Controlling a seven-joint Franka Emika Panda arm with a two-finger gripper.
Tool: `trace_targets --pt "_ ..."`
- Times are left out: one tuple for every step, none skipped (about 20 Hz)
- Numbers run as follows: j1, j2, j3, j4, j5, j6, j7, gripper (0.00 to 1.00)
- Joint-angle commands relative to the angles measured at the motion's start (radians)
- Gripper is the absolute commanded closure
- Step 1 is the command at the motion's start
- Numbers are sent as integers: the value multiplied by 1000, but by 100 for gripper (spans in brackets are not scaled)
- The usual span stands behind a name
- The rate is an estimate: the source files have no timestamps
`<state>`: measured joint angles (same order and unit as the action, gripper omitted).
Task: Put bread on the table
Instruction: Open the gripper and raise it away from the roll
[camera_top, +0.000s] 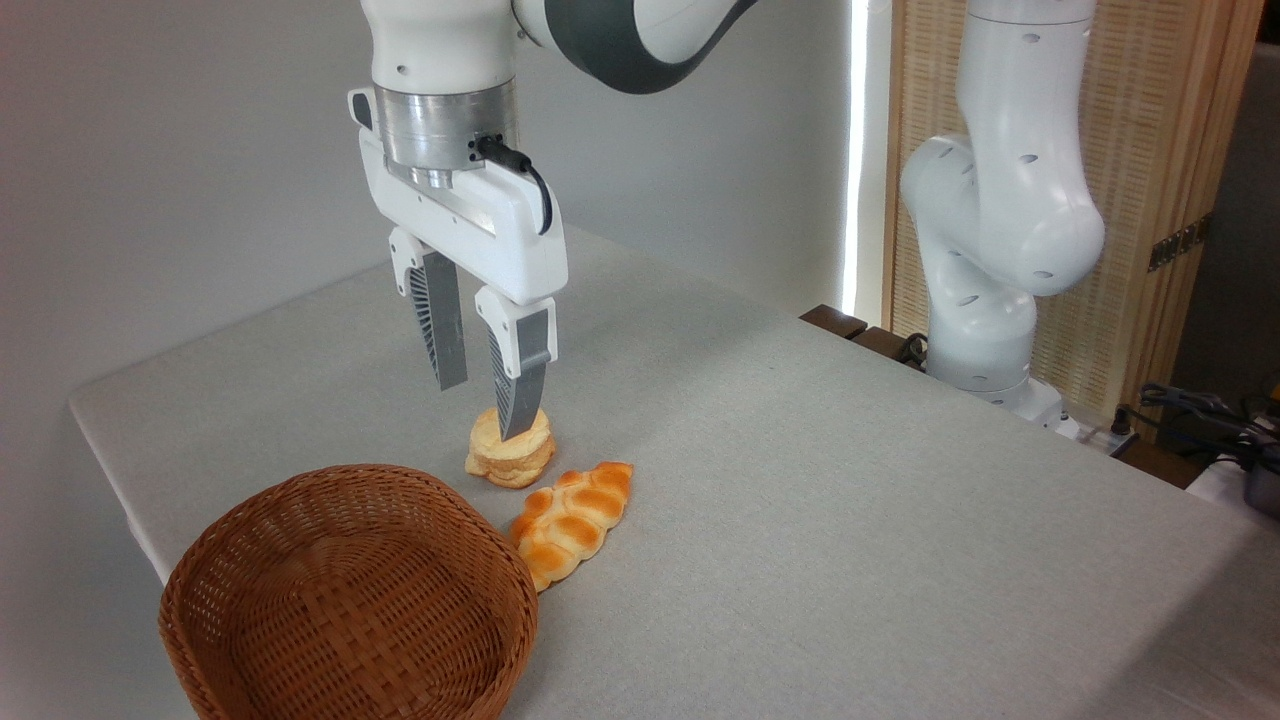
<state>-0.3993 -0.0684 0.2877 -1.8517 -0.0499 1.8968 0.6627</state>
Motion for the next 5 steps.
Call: trace_targets --pt "-4 6 4 -4 21 13 5 0" --pt "-4 6 4 -4 21 13 -6 0" --pt "-4 7 4 -4 19 13 -18 0" --pt "-4 7 4 -4 21 13 -34 0" --pt "-4 7 4 -4 21 15 -37 0"
